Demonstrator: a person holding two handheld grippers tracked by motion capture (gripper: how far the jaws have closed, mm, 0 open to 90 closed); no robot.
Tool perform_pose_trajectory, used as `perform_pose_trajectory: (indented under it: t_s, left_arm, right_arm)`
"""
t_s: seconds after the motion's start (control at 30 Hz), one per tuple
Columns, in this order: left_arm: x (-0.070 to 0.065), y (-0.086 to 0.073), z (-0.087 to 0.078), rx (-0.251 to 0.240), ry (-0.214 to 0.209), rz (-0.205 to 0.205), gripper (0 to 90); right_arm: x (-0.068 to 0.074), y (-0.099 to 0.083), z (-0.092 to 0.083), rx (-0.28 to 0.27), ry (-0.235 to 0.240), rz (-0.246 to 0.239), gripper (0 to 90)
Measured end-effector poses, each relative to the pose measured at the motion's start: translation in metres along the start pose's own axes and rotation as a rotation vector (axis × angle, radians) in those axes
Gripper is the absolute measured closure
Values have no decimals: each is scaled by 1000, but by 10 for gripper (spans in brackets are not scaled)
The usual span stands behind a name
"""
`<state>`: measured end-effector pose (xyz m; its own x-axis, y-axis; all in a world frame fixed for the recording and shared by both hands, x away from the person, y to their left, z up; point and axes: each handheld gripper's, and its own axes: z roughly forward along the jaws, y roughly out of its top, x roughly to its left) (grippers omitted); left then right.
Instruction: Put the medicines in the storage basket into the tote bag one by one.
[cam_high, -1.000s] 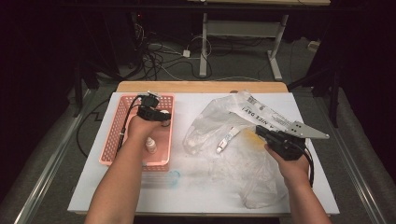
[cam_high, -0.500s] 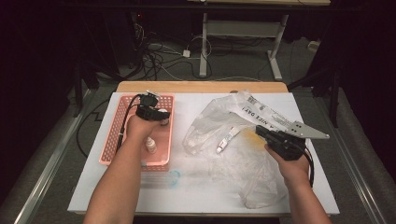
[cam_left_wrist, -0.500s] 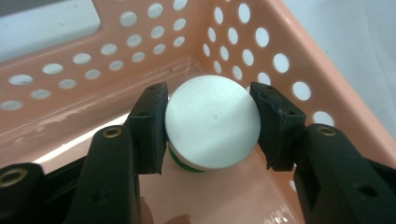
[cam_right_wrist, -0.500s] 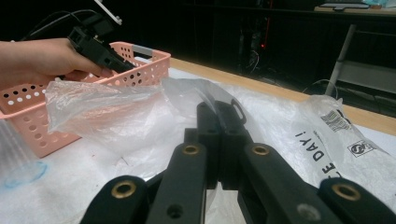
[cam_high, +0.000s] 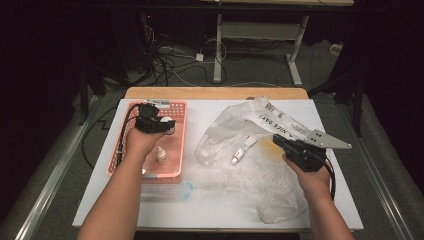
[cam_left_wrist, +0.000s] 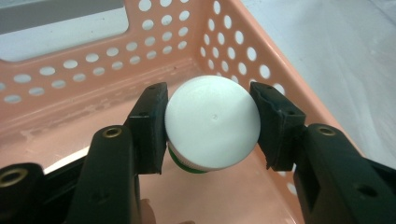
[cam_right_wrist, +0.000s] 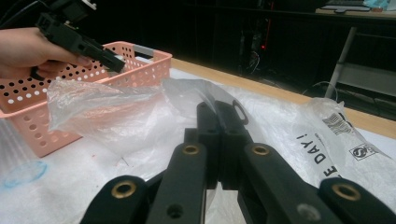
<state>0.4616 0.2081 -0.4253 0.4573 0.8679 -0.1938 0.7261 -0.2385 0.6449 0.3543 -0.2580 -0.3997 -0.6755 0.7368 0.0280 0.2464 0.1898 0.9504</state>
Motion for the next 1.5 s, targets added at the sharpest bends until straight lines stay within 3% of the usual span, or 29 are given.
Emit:
perform_pose_trajectory:
  t_s: [0.3, 0.57, 0.7, 0.8, 0.9, 1.13, 1.37, 1.5]
  left_arm:
    - [-11, -15, -28, -85, -26, -9, 483]
    - [-40, -22, -49, -168, -54, 56, 484]
    - [-54, -27, -55, -187, -50, 94, 484]
    - [-62, -32, -60, -209, -76, 101, 484]
    - [-70, -39, -63, -216, -74, 117, 484]
    - [-74, -56, -67, -226, -69, 112, 485]
    - [-74, -72, -74, -292, -108, 73, 485]
    - [-76, -78, -73, -282, -112, 82, 485]
  right_arm:
    - [1, 0, 1, 2, -1, -3, 900]
    - [0, 0, 0, -1, -4, -3, 900]
    - [1, 0, 0, 0, 0, -4, 900]
    - [2, 1, 0, 1, 3, -5, 900]
    - [2, 1, 0, 1, 3, -6, 900]
    - [4, 1, 1, 0, 7, -12, 900]
    - [5, 1, 1, 2, 7, -16, 900]
    - [5, 2, 0, 1, 7, -15, 900]
